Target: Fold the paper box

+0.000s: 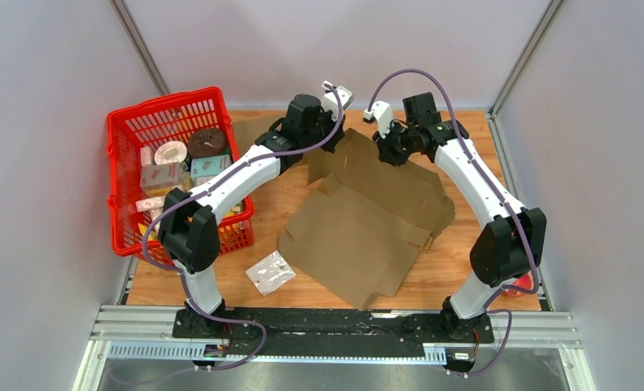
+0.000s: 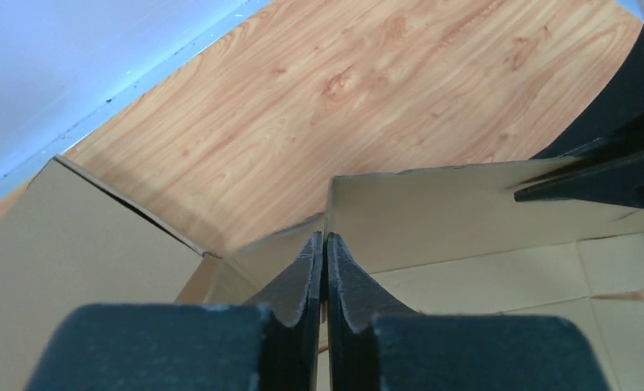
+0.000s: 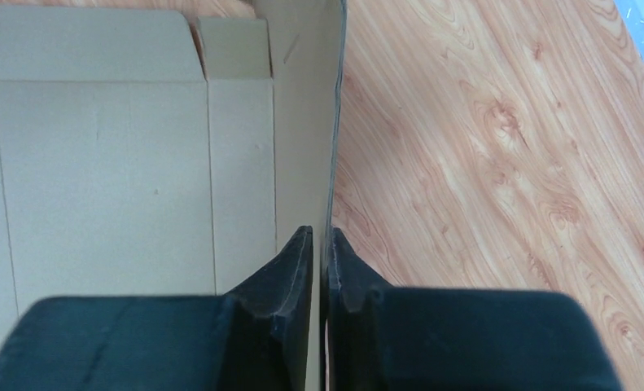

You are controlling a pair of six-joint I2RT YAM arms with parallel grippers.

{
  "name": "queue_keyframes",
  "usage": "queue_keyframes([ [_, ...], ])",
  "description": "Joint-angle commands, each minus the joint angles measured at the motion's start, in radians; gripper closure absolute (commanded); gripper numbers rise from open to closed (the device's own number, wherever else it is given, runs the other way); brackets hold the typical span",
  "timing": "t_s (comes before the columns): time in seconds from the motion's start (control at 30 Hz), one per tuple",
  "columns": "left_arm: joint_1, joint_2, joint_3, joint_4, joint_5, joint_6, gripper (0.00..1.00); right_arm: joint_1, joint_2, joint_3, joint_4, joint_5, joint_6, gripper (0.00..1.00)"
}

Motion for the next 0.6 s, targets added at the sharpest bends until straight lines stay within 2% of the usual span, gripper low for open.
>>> queue_keyframes([
  [0.0,-0.015,-0.029,-0.039,0.105,-0.113,-0.001,0.96,0.003,-0.055,-0.007,0.066,0.07,0.115,0.79],
  [0.03,-0.027,-0.045,-0.062,0.128,-0.161,-0.032,1.0,0.005,-0.058,-0.011,0.099,0.186,0.187,0.72],
  [0.1,-0.043,-0.086,-0.148,0.228,-0.241,-0.088,1.0,0.005,-0.06,0.046,0.074,0.25,0.401,0.6],
  [0.13,-0.058,-0.098,-0.174,0.281,-0.302,-0.109,1.0,0.005,-0.058,0.074,0.049,0.312,0.491,0.42],
  [0.17,-0.067,-0.112,-0.218,0.302,-0.329,-0.144,1.0,0.006,-0.066,0.133,-0.009,0.332,0.556,0.33],
  [0.2,-0.078,-0.13,-0.237,0.317,-0.359,-0.16,1.0,0.01,-0.079,0.152,-0.029,0.355,0.699,0.24],
  [0.23,-0.087,-0.138,-0.251,0.34,-0.416,-0.168,1.0,0.014,-0.09,0.175,-0.055,0.422,0.764,0.1],
  [0.27,-0.107,-0.144,-0.274,0.349,-0.447,-0.187,1.0,0.016,-0.106,0.196,-0.119,0.412,0.801,0.02],
  [0.37,-0.133,-0.163,-0.303,0.377,-0.521,-0.224,1.0,0.013,-0.107,0.298,-0.243,0.405,0.99,0.0],
  [0.4,-0.139,-0.169,-0.306,0.378,-0.56,-0.234,1.0,0.017,-0.124,0.296,-0.245,0.32,1.016,0.0],
  [0.5,-0.161,-0.175,-0.309,0.359,-0.642,-0.272,1.0,0.051,-0.231,0.168,-0.122,0.343,1.302,0.0],
  [0.53,-0.165,-0.178,-0.317,0.358,-0.656,-0.281,1.0,0.08,-0.256,0.057,-0.071,0.26,1.44,0.0],
  [0.57,-0.171,-0.178,-0.321,0.363,-0.668,-0.289,1.0,0.095,-0.28,0.002,0.022,0.233,1.511,0.0],
])
